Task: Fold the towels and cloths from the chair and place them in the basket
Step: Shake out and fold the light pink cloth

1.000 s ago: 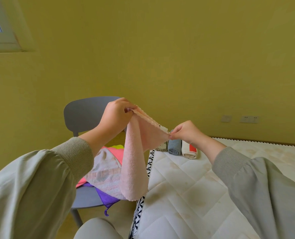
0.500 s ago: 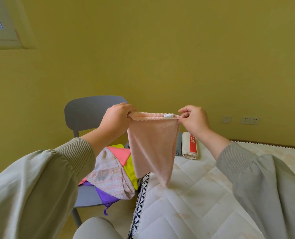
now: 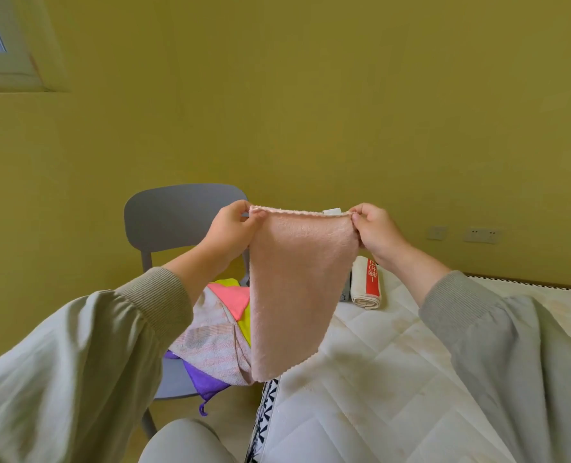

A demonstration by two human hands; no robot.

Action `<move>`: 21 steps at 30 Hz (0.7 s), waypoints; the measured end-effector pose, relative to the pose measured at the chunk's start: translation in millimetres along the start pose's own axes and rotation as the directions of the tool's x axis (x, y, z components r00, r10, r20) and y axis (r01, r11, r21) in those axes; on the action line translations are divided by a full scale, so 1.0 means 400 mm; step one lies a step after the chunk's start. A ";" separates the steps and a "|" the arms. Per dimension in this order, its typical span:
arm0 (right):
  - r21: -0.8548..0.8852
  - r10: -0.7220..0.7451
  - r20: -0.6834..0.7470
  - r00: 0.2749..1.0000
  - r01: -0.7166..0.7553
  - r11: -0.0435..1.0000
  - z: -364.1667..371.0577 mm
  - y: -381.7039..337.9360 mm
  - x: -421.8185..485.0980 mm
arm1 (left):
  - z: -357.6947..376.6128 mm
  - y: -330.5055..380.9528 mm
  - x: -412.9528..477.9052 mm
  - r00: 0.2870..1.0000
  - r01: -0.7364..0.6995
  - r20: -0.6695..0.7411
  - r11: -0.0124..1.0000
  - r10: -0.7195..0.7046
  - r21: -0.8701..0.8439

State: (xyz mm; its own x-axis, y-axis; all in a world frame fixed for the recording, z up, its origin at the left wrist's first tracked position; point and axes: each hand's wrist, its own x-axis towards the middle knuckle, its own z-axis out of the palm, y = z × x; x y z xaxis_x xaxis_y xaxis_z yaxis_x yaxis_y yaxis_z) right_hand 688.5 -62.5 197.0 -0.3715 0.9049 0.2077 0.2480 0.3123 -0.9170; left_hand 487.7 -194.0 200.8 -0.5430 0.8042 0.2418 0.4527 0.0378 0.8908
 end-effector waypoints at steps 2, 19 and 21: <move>-0.105 -0.063 -0.102 0.993 0.052 0.993 0.005 -0.003 -0.005 | 0.013 0.006 -0.009 0.992 -0.076 -0.096 0.991 0.086 0.109; 0.197 0.111 0.233 0.966 -0.158 0.968 -0.040 0.025 -0.055 | 0.006 -0.018 -0.040 0.827 0.352 0.542 0.887 -0.146 -0.299; 0.204 0.120 0.312 0.942 -0.190 0.960 -0.062 0.025 -0.068 | 0.005 -0.022 -0.046 0.764 0.434 0.626 0.842 -0.155 -0.320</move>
State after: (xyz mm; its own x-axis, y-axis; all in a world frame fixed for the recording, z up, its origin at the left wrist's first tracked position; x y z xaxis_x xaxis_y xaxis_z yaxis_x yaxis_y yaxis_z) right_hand 723.2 -77.0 190.6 -0.5995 0.8001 -0.0207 0.1261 0.0689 -0.9896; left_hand 495.1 -208.1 187.9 -0.0422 0.9800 -0.1945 -0.0805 0.1907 0.9783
